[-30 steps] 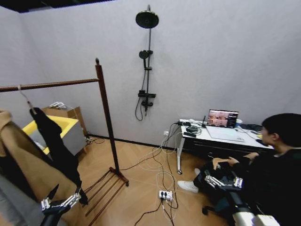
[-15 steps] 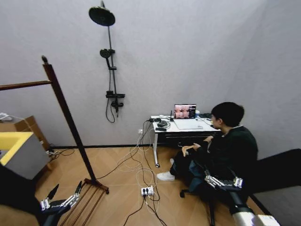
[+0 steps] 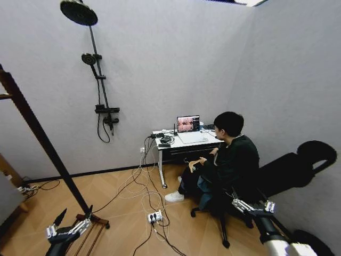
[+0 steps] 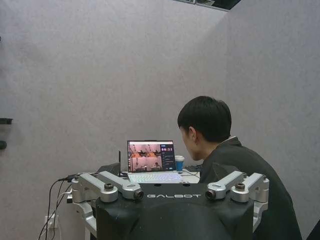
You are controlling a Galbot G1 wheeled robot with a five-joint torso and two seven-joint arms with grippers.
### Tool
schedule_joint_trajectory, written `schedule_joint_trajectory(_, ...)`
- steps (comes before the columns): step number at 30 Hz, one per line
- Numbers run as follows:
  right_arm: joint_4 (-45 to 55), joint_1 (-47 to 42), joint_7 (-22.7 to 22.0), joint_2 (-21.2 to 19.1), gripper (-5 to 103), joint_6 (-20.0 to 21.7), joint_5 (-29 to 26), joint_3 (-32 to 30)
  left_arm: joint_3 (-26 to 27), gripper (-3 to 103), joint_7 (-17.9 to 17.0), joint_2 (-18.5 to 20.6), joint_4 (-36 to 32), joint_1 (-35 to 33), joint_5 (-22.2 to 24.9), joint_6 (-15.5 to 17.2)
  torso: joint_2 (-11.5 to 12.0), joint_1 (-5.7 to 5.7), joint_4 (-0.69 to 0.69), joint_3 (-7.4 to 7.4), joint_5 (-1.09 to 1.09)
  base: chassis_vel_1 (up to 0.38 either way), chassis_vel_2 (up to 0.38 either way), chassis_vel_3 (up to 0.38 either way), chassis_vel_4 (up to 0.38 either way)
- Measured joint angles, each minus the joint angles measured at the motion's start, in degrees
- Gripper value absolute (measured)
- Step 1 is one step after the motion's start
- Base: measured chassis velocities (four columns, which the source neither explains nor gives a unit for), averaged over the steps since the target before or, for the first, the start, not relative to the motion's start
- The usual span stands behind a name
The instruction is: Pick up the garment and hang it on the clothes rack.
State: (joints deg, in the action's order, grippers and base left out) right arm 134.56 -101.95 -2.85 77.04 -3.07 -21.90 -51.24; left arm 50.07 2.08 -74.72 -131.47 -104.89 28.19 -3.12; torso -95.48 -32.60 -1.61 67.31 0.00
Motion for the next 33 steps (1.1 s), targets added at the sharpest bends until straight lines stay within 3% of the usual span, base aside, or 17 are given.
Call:
schedule_joint_trajectory(21,0.0,-0.03,0.0,0.0,100,0.0,0.0,0.0,0.0,100,0.0,0.0,0.0,-0.01,0.0,0.0,-0.04,0.07,-0.02,-0.02,0.0,0.108,-0.109,-0.087,0.101)
schedule_joint_trajectory(33,0.0,0.0,0.0,0.0,100,0.0,0.0,0.0,0.0,100,0.0,0.0,0.0,0.0,0.0,0.0,0.01,-0.02,-0.01,0.01,0.0,0.028,0.07,0.061,0.026)
